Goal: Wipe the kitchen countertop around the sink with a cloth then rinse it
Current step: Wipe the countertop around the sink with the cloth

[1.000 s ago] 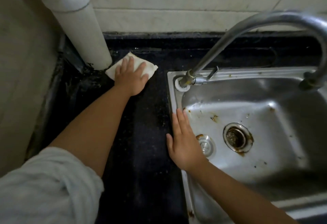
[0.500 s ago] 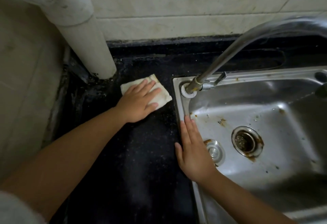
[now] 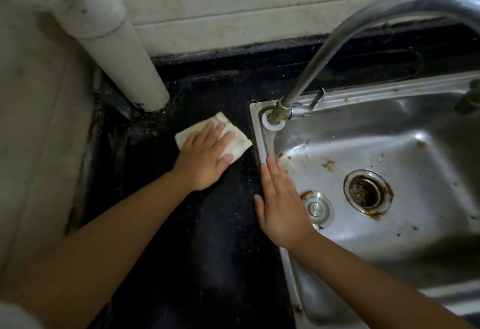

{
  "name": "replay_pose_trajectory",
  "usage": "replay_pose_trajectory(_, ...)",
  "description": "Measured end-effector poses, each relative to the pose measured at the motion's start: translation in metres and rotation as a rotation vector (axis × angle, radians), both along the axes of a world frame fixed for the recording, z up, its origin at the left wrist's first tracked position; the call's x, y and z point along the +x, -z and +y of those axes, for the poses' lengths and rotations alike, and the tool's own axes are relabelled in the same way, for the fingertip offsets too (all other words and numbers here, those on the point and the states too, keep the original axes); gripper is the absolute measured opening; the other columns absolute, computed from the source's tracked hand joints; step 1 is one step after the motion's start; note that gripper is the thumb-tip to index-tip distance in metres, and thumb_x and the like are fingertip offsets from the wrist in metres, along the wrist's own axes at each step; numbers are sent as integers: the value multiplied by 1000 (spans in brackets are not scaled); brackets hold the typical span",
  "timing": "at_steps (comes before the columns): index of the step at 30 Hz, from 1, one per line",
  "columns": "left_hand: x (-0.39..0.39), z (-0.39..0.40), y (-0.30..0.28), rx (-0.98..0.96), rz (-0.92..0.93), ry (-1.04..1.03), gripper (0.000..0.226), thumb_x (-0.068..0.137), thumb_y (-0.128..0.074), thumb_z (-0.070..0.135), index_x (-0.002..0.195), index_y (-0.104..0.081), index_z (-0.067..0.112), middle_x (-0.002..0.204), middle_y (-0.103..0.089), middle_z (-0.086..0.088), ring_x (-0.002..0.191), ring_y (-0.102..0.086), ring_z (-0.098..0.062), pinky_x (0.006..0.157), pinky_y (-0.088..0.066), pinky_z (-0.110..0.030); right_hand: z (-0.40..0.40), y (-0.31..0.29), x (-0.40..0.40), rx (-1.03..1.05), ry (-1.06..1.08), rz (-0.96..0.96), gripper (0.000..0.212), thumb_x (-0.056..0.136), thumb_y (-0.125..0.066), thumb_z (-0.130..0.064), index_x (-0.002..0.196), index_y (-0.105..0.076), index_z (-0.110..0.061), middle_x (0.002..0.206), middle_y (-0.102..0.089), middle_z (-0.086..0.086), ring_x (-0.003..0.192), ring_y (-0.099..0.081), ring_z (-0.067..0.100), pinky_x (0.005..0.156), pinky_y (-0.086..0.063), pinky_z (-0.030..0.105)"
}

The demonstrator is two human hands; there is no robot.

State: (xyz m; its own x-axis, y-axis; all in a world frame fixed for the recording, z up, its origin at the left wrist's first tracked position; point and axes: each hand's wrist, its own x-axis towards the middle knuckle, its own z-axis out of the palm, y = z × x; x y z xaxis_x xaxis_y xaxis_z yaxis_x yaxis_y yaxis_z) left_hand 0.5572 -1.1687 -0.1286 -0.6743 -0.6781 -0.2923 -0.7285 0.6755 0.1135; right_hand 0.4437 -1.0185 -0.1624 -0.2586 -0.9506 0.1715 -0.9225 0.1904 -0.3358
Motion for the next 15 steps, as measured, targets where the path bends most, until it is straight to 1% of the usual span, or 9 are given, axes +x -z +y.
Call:
replay_pose_trajectory(1,11,14,-1,4,5,-5,74,80,0,57,147,-4,26,156,7,0,142,8,-16,112,4,-32,0,0,0,-1,0,-5,57,85,-37,-28,129,-46,7,135,-48,25,125,-31,30,97,-28,45)
replay_pose_trajectory(2,18,24,-3,16,6,-10,84,70,7,58,146,-5,25,156,6,0,142,8,-16,111,4,-32,1,0,1,-2,-3,-16,58,85,-36,-28,129,-46,8,135,-47,25,125,-31,30,97,-28,46)
replay_pose_trajectory(4,25,35,-3,15,-10,-28,91,63,11,57,146,-7,25,156,5,0,142,7,-17,111,3,-32,2,-1,1,1,-8,-33,57,85,-36,-27,129,-46,8,135,-47,26,125,-31,30,97,-27,47)
replay_pose_trajectory(6,22,32,-3,0,-20,-42,87,67,8,58,146,-7,25,156,4,0,143,6,-17,112,2,-33,2,-1,1,-10,-8,-20,56,85,-36,-26,127,-48,8,133,-49,27,124,-32,30,97,-27,47)
replay_pose_trajectory(7,18,26,-2,-8,-21,-55,79,75,2,57,147,-6,24,156,4,-1,142,6,-18,112,2,-34,2,-1,1,-18,-8,-13,56,84,-36,-26,127,-48,8,133,-49,27,124,-33,29,97,-27,47)
replay_pose_trajectory(9,2,4,0,-1,-33,-112,59,94,-14,47,147,-3,23,156,7,-3,142,8,-19,113,2,-36,2,0,2,-28,6,3,56,84,-36,-26,127,-49,8,133,-50,25,124,-34,28,97,-27,46)
replay_pose_trajectory(10,-9,-9,1,6,-29,-143,56,97,-18,42,147,-1,22,156,8,-3,142,10,-20,113,3,-37,2,0,2,-32,12,17,56,84,-36,-26,126,-49,7,132,-51,24,124,-34,28,97,-28,46)
replay_pose_trajectory(13,-43,-47,3,0,-7,-178,55,98,-20,39,147,-2,21,156,8,-4,142,10,-21,113,2,-38,1,0,2,-42,11,44,55,84,-36,-27,126,-51,5,132,-52,22,124,-34,28,97,-28,46)
replay_pose_trajectory(15,-59,-63,3,-6,6,-174,54,99,-19,39,147,-3,21,156,6,-3,142,8,-21,114,1,-39,0,-1,1,-59,6,36,56,83,-37,-27,125,-51,5,131,-53,22,123,-34,27,96,-28,43)
